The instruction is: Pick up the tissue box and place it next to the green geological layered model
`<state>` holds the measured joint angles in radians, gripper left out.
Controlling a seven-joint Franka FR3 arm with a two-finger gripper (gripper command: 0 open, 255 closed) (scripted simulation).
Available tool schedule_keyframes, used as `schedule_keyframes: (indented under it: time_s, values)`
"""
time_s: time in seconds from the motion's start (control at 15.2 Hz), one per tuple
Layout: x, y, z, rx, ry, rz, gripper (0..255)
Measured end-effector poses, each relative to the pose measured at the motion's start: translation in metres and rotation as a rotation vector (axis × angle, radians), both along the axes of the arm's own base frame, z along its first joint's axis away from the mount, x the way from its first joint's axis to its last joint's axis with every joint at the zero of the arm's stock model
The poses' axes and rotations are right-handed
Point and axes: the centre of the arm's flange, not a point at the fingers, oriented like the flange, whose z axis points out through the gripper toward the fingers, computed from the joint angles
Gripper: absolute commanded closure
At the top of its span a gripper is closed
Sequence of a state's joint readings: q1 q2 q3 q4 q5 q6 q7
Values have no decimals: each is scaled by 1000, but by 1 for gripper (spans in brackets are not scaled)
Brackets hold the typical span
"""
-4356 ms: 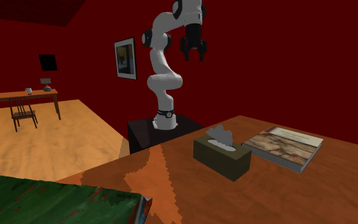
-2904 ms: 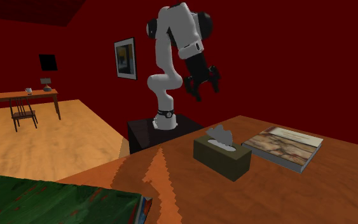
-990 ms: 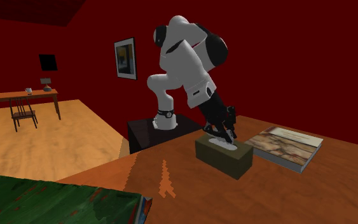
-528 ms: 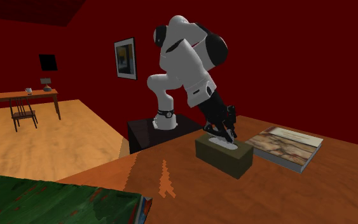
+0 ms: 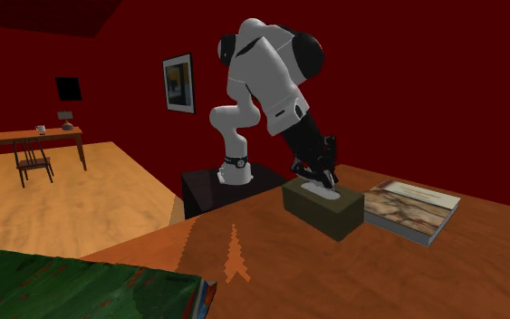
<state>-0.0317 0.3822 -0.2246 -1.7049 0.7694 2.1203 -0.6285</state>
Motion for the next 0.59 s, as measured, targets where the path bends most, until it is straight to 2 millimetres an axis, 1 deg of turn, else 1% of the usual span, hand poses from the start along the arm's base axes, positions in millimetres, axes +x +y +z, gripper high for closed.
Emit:
schedule_keyframes:
  time_s: [0.59]
  values:
    - [0,0,48,0,0,0,255]
